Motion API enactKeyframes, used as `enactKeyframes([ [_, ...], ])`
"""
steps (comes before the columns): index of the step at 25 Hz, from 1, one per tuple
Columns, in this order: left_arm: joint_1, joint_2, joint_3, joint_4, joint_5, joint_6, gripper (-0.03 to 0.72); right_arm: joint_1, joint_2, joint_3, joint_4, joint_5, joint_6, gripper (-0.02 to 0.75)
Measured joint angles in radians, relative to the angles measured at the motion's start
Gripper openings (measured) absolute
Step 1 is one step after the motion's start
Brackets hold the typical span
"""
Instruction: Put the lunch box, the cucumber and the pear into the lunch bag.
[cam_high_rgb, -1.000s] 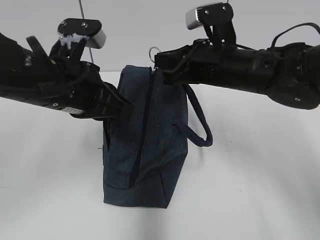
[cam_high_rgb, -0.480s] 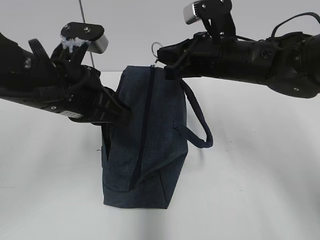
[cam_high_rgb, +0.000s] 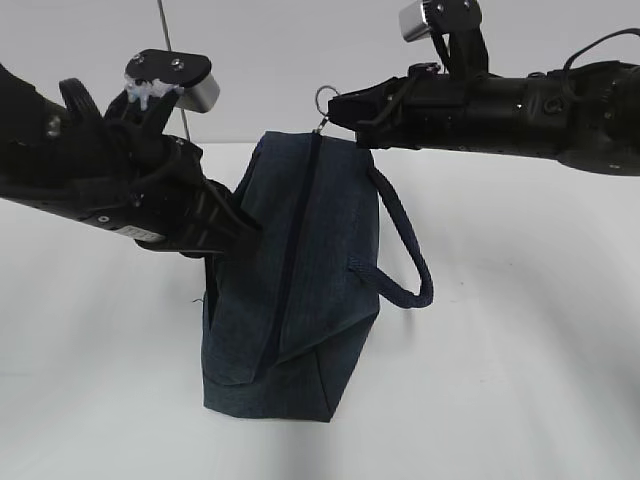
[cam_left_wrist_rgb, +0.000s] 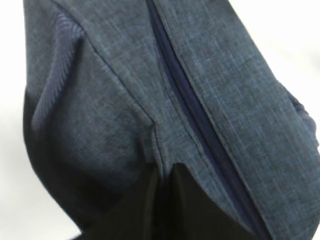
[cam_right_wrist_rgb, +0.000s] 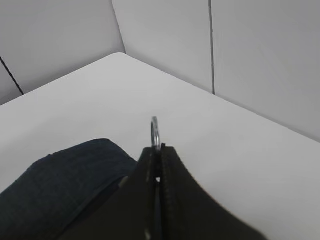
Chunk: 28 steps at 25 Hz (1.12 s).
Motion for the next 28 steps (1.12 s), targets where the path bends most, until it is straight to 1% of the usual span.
enactKeyframes([
  [4,0.0,-0.03,0.0,0.029,0.027,0.0,0.01,-0.014,0.03,-0.042,-0.071,-0.013,0.084,0.0],
  [11,0.0,-0.048,0.0,0.046,0.067,0.0,0.008,-0.042,0.076,-0.082,-0.142,-0.052,0.195,0.0],
  [20,0.0,-0.07,0.0,0.053,0.094,0.0,0.006,-0.1,0.126,-0.104,-0.207,-0.134,0.315,0.0],
  [25,0.001,-0.082,0.003,0.064,0.124,-0.002,0.006,-0.106,0.185,-0.14,-0.25,-0.174,0.392,0.0],
  [28,0.001,-0.088,0.003,0.098,0.131,-0.029,0.006,-0.106,0.201,-0.143,-0.252,-0.182,0.405,0.0],
])
